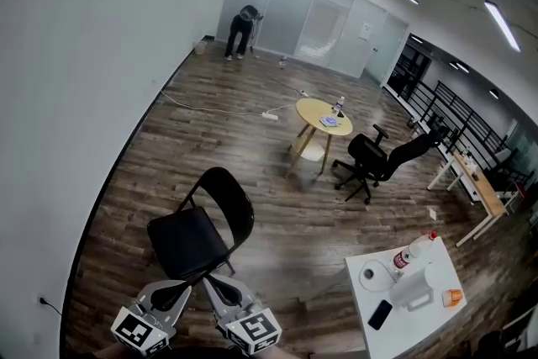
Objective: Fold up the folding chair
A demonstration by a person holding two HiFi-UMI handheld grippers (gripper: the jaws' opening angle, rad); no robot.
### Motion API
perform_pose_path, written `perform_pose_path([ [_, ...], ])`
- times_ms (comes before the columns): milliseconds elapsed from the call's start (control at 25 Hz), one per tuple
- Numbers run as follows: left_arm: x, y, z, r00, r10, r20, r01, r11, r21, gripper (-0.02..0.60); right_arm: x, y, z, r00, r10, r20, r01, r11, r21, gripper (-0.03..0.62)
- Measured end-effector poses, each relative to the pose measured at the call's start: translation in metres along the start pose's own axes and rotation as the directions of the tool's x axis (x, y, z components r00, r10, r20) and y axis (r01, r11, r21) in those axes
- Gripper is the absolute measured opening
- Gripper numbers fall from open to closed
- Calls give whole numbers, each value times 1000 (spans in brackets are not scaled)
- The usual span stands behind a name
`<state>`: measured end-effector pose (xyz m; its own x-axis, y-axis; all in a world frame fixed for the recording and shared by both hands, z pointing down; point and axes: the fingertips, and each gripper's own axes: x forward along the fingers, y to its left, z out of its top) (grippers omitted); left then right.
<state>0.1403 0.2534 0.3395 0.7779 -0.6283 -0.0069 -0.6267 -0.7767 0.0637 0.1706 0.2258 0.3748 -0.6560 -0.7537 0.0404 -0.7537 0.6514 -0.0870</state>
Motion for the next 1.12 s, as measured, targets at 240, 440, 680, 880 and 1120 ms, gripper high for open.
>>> perform_pose_path([
  [240,1,-1,-3,1000,-8,3,8,1000,15,-6,0,0,0,1000,7,-7,-7,1000,6,2],
  [440,4,-3,-4,1000,-2,-6,2,1000,6,-6,-3,-2,0,1000,14,-3,-14,1000,7,2],
  [680,12,-7,-7,1000,4,-11,-4,1000,8,-6,-8,-11,-1,1000,14,-8,-14,1000,8,2],
  [880,19,-12,-6,1000,11,-8,-11,1000,11,-6,-11,-16,2,1000,27,-2,-27,1000,7,2],
  [1120,27,-15,-6,1000,24,-10,-24,1000,11,-6,-14,-24,0,999,40,-3,-39,999,9,2],
])
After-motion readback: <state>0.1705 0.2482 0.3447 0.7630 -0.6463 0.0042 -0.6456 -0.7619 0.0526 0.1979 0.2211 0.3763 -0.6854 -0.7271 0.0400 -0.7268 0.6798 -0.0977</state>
